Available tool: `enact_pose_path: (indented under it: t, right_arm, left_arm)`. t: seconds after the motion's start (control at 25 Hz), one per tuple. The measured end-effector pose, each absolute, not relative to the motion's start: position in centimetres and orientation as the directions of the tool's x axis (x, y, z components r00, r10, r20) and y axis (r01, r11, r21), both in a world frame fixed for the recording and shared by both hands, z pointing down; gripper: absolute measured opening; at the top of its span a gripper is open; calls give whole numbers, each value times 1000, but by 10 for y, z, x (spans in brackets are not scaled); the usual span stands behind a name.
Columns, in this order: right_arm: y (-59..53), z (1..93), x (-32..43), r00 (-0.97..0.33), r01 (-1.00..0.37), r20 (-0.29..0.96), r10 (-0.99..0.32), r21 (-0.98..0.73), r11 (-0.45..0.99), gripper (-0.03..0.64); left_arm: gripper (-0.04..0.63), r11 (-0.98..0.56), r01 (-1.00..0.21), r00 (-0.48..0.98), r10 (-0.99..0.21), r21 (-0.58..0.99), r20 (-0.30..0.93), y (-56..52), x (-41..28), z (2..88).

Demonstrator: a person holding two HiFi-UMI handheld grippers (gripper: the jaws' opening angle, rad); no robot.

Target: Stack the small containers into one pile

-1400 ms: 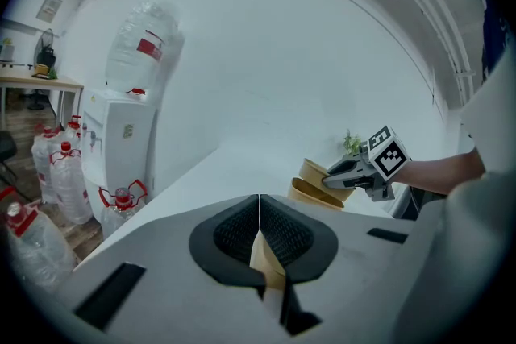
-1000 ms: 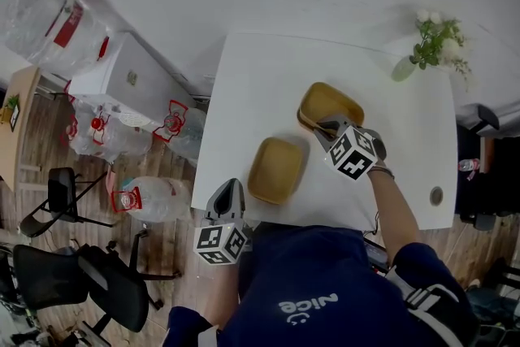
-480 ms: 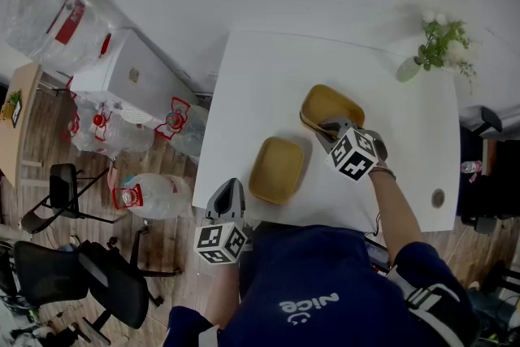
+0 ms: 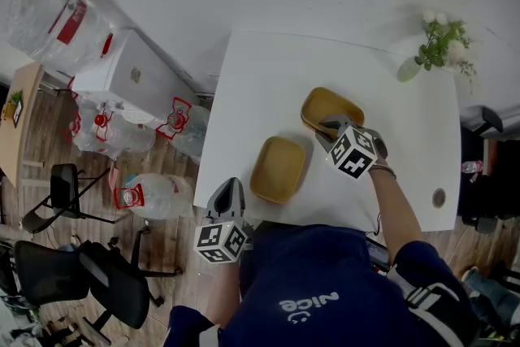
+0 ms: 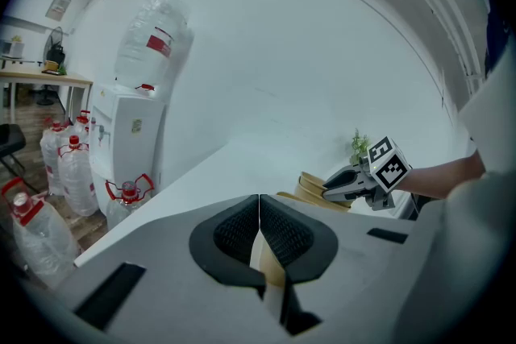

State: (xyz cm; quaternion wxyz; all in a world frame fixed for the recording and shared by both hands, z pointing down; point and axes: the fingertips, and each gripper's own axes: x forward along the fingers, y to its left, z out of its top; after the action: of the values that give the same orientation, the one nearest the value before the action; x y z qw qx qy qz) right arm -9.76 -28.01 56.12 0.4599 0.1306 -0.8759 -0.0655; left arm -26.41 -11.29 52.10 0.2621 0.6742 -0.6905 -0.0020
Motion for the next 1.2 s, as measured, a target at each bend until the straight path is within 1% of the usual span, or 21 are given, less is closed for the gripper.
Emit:
enact_pose_path:
  t: [0.24, 0.28, 0.36, 0.44, 0.56, 0.68, 0.92, 1.04, 1.2]
  right_arm:
    - [-278, 553, -96, -546, -191, 777, -313, 248, 950, 66]
    - [-278, 551, -95, -542, -204, 776, -321, 249, 947, 81]
    - [-277, 545, -94, -540, -235, 771, -337, 247, 940, 164]
    - [-272, 535, -96, -558, -244, 755, -345, 248, 938, 164]
    - [-258, 521, -99, -590, -213, 733, -338, 263, 941, 164]
    - [-240, 512, -101, -612, -140, 731, -301, 274, 951, 164]
    - [-203, 510, -112, -610, 44, 767, -199, 283, 958, 164]
    - [-185, 520, -116, -577, 168, 805, -138, 282, 945, 164]
    - [-165, 533, -117, -528, 323, 844, -96, 304, 896, 163]
  left_arm:
    - [20, 86, -929, 48, -936, 359, 348, -111, -265, 519]
    - [20, 84, -929, 49, -937, 360, 345, -111, -265, 519]
    - [20, 81, -929, 49, -940, 362, 337, -110, -265, 517]
    - [20, 77, -928, 51, -943, 365, 329, -108, -265, 516]
    - [20, 73, -926, 54, -945, 370, 322, -104, -265, 514]
    - [20, 70, -925, 56, -947, 373, 317, -100, -263, 513]
    - [20, 66, -925, 56, -951, 375, 306, -91, -263, 511]
    - [20, 46, -942, 64, -949, 334, 309, -88, -257, 508]
    - [20, -10, -955, 105, -947, 297, 305, -90, -243, 504]
